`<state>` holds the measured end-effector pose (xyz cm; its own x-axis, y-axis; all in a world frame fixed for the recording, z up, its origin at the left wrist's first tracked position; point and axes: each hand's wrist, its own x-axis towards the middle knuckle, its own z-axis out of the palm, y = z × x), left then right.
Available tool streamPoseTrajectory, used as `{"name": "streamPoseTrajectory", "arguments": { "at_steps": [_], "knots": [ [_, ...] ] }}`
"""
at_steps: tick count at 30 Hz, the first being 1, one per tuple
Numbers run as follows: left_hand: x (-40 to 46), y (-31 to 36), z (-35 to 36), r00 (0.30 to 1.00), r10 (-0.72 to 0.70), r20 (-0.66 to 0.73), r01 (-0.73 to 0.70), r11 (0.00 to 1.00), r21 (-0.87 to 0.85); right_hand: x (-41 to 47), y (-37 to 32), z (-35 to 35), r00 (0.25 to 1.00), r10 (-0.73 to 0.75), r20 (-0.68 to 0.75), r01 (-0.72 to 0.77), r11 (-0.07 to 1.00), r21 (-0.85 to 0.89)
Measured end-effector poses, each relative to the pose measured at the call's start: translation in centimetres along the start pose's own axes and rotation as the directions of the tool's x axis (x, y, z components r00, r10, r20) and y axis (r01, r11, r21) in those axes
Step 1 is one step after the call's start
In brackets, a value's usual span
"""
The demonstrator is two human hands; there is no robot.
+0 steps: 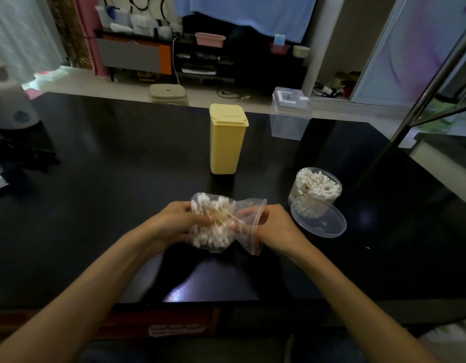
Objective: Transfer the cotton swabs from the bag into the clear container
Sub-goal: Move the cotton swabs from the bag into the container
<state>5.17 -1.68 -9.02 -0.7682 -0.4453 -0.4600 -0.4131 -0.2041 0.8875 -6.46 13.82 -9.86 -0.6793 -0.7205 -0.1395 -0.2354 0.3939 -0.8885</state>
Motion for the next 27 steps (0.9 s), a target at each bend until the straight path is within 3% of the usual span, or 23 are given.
{"name": "streamPoseTrajectory", "arguments": {
  "at_steps": [6,9,13,19,22,27],
  "knots": [
    [-0.4,0.1,0.7,0.997,0.070,0.007,-0.070,0.996,-0.050,-0.5,-0.7,0.0,0.990,-0.138,-0.024,0.134,0.983,-0.124],
    [-0.7,0.4,0.6,0.994,0.091,0.064,-0.084,0.991,-0.101,-0.4,-0.9,-0.5,0.986,-0.163,0.024,0.165,0.982,-0.095],
    [-0.5,0.4,0.1,0.991,0.104,0.089,-0.103,0.995,-0.012,-0.5,-1.1,-1.5,0.979,-0.121,0.166,0.133,0.989,-0.063],
    [-0.6,0.3,0.7,0.986,0.149,0.073,-0.149,0.989,-0.006,0.2,0.0,-0.7,0.994,-0.105,0.030,0.107,0.992,-0.067],
    [-0.7,0.1,1.0,0.983,0.168,0.078,-0.168,0.986,-0.009,0.4,0.3,-0.3,0.991,-0.120,0.054,0.127,0.983,-0.133],
    [-0.4,0.4,0.6,0.986,0.151,0.074,-0.150,0.989,-0.013,0.5,0.1,-0.4,0.992,-0.116,0.050,0.119,0.990,-0.071]
  ]
}}
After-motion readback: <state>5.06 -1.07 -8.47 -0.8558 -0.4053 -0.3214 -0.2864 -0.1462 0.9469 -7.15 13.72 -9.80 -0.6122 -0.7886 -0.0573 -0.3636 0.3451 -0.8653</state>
